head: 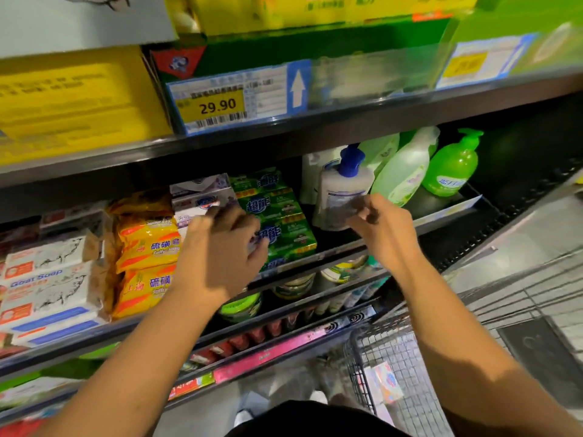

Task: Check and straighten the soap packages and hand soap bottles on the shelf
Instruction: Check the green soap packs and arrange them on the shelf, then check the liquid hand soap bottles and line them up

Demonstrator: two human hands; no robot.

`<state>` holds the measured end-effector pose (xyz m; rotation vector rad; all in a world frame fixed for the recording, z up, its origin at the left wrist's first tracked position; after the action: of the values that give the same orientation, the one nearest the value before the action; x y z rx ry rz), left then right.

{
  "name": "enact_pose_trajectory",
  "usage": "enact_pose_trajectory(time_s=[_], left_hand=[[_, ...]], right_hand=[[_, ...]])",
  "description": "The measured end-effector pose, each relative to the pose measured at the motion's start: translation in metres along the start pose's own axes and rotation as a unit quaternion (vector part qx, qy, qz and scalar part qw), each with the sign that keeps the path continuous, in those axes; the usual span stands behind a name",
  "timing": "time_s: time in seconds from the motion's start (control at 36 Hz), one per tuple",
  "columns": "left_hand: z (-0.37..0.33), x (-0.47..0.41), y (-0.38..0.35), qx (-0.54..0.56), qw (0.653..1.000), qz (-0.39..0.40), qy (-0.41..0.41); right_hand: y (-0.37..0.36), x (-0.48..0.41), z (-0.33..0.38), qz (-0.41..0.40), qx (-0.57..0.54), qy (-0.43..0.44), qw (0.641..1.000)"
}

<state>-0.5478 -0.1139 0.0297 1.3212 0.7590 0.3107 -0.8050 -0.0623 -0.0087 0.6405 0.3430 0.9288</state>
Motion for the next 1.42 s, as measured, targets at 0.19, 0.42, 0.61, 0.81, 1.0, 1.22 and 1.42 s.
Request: enact_pose_trajectory(time_s=[0.19,0.42,0.61,0.81,1.0,1.22,1.42], left_hand=[[-0.048,-0.064,-0.026,0.103,0.982,0.142,0.075],[-0.066,-0.094,-0.057,0.142,0.965,0.159,0.151],[-0.079,-0.096,-0.036,0.294,0.942,0.021,0.161],[-0.14,-0.089,-0.026,0.707,0.7,0.0,0.1],[-0.151,-0.068,-0.072,0.743,0.627,0.006,0.233],[-0.151,-0.038,-0.077,0.821,0.497,0.047,0.276],[-0.136,-0.031,-0.068,0.817,0.509,0.063,0.264]], right_hand=[[0.012,-0.025,-0.006,-0.048,-0.037,-0.008,0.998],[-0.014,-0.042,-0.016,0.112,-0.097,-0.003,0.989],[0.012,-0.029,-0.009,0.11,-0.216,0.034,0.97],[0.057,0.001,-0.016,0.074,-0.295,-0.034,0.952],[0.056,0.042,-0.034,0.166,-0.389,-0.081,0.903],[0.042,0.045,-0.031,0.144,-0.321,-0.11,0.93],[0.036,0.049,-0.011,0.099,-0.274,-0.09,0.952]])
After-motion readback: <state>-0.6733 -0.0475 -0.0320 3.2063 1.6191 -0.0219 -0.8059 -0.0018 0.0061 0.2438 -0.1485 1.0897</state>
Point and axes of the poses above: each hand's wrist, its own x-axis away from the middle knuckle, its own y-axis out of the back of the hand, z = x × y, the point moved 8 cm from there along -x, towards the middle knuckle, and after that the axes turned 10 degrees about -y, right-handed, at the moved point
